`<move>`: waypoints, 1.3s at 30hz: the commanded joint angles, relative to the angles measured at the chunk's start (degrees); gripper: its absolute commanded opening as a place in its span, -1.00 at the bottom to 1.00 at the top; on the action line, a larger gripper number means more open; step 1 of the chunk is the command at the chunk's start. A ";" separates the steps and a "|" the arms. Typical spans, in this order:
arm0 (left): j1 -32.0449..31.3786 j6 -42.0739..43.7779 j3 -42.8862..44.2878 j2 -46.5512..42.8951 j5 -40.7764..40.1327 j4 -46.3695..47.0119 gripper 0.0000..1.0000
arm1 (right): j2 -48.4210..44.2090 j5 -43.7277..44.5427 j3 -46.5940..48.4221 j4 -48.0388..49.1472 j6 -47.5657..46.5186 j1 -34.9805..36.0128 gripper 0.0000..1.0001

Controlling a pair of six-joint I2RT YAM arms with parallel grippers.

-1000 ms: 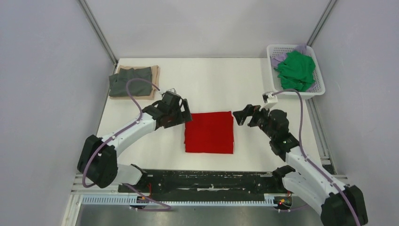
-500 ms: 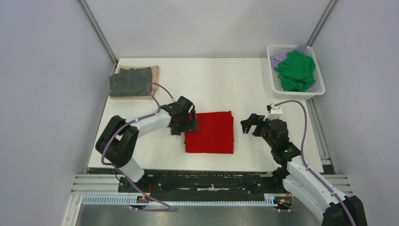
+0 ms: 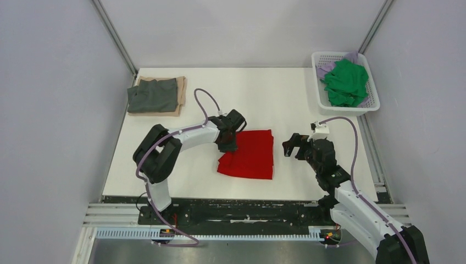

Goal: Fold and stack the t-shirts
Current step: Put the neatly folded tshirt into the corner of the board with the left arm

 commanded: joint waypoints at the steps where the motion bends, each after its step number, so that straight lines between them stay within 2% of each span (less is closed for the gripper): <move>1: -2.06 1.89 4.49 9.18 -12.22 -8.50 -0.66 | -0.40 2.30 1.54 0.01 -1.18 -0.23 0.96; 2: -1.97 2.38 6.92 10.06 -16.43 -10.67 -0.89 | -0.63 2.51 1.52 -0.07 -1.28 -0.18 0.96; 3: -1.97 3.36 9.42 11.07 -20.33 -12.80 -0.96 | -0.73 2.89 1.54 -0.15 -1.37 -0.18 0.96; 10: 0.51 12.89 25.52 17.12 -45.03 -20.91 -0.96 | -1.07 4.70 1.62 -0.88 -1.66 -0.18 0.96; 13: 3.39 22.43 33.01 19.53 -49.33 -20.50 -0.96 | -1.13 7.07 2.51 -3.34 -1.57 -0.19 0.96; 16: 6.90 32.23 37.83 20.78 -53.63 -15.78 -0.96 | -1.39 10.10 2.75 -5.03 -1.66 -0.18 0.96; 20: 11.72 46.39 38.60 18.87 -50.27 -4.70 -0.96 | -0.71 11.88 2.64 -5.27 -1.97 -0.18 0.96; 23: 15.51 54.82 38.35 17.56 -44.05 2.23 -0.96 | 0.15 12.93 3.36 -6.21 -2.27 -0.18 0.96; 27: 20.57 60.64 43.31 18.26 -41.92 2.93 -0.96 | 0.60 15.82 3.86 -7.38 -1.87 -0.18 0.96; 33: 26.68 63.25 50.48 19.48 -33.74 0.33 -0.96 | 1.30 17.29 4.13 -7.44 -2.35 -0.18 0.96; 39: 29.36 63.30 55.49 20.00 -32.82 -1.30 -0.96 | 3.04 20.73 5.10 -8.83 -3.35 -0.20 0.96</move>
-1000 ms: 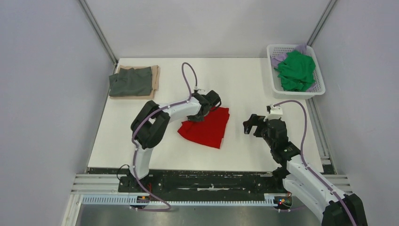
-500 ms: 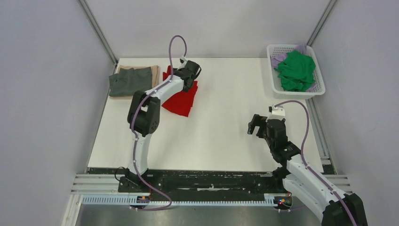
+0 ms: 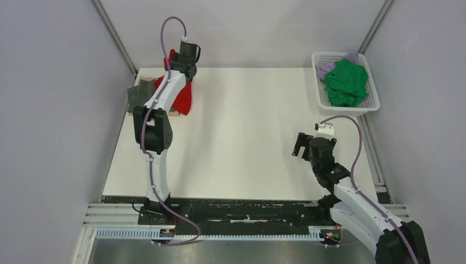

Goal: Fold and stack the t-shirts
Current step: Put the neatly folded tshirt into the corner of the board with the left arm

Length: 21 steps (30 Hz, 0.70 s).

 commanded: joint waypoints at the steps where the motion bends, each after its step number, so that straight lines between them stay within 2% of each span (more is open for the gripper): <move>1: 0.80 3.57 3.96 -1.51 2.91 0.19 -0.96 | 0.78 4.63 2.99 0.12 -1.68 -0.18 0.96; 8: 1.07 4.57 7.74 -2.61 2.83 -1.39 -0.96 | 1.05 7.78 4.19 -1.31 -2.48 -0.18 0.96; 21: 1.15 3.81 7.07 -10.70 7.98 -7.08 -0.96 | -0.95 8.49 2.46 2.44 -3.79 -0.18 0.96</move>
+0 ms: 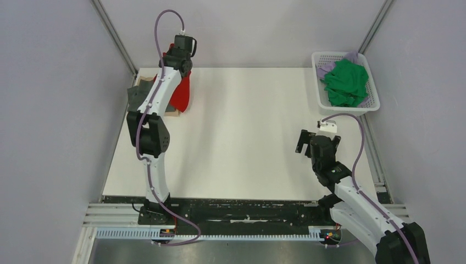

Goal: Fold and stack the t-shirts
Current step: Put the neatly folded tshirt into the corner of the board with the left arm

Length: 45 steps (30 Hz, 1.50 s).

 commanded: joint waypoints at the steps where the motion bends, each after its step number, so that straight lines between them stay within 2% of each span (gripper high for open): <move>1: 0.12 2.21 1.96 -7.68 1.81 -0.51 -0.96 | -1.30 2.42 0.37 3.30 -0.75 -0.16 0.96; 7: 0.19 2.68 -0.41 -9.20 3.03 -0.13 -0.96 | -2.66 3.25 -0.39 3.87 -0.74 -0.18 0.96; 15: 0.95 2.73 -0.81 -6.27 3.76 -0.02 -0.96 | -2.63 3.19 -0.50 3.85 -0.61 -0.18 0.96; 26: 7.49 2.77 -0.47 1.09 10.66 -0.11 -0.96 | -3.11 5.20 -0.58 3.58 -0.67 -0.16 0.96; 31: 9.73 2.36 0.61 4.42 8.14 4.59 -0.96 | -5.82 8.26 -2.86 5.64 -0.56 -0.18 0.96; 41: 14.25 -1.14 4.23 10.21 7.74 7.18 -0.87 | -8.33 13.71 -4.46 7.19 -1.40 -0.16 0.96; 45: 14.91 -0.63 4.64 11.46 4.43 8.87 -0.87 | -8.19 13.87 -4.40 7.19 -1.37 -0.20 0.96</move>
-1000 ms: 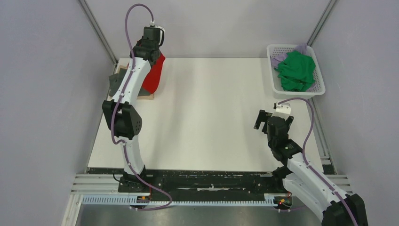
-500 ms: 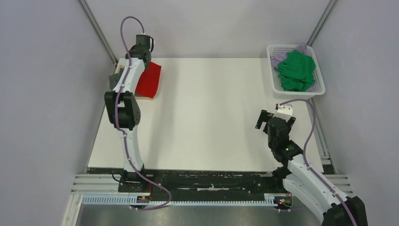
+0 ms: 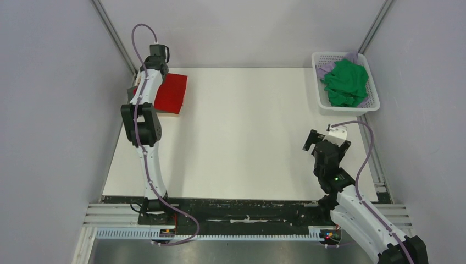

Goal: Fold and stack the t-shirts
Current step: Put the neatly folded tshirt into the corner of the board with the left arm

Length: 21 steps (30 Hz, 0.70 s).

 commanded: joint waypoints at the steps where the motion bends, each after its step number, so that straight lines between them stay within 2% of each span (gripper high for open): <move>1: 1.28 -0.64 2.73 1.10 -3.28 4.85 -0.87 | -0.29 3.31 -0.16 2.44 -0.22 -0.18 0.96; 11: 4.19 -2.82 1.48 0.98 -1.80 4.10 -0.83 | 0.21 4.42 -0.15 2.01 -0.58 -0.18 0.96; 13: 4.47 -3.37 0.95 0.77 -0.90 3.89 -0.69 | 0.47 4.73 -0.02 1.93 -0.76 -0.18 0.96; 14: 4.59 -3.48 0.81 0.80 -1.06 3.98 -0.40 | 0.61 4.74 0.07 1.79 -0.71 -0.18 0.96; 16: 4.79 -3.99 0.75 0.88 -2.61 4.06 0.59 | 0.91 4.57 0.13 1.66 -0.67 -0.20 0.96; 17: 4.89 -4.80 0.88 0.74 -3.17 3.98 0.85 | 1.02 4.48 0.25 1.51 -0.56 -0.18 0.96; 18: 5.06 -5.70 1.07 0.39 -3.35 3.85 0.99 | 1.06 4.47 0.29 1.40 -0.60 -0.18 0.96; 21: 5.29 -10.10 4.02 -0.42 -4.31 1.91 0.99 | 1.10 4.61 0.31 1.40 -0.39 -0.18 0.96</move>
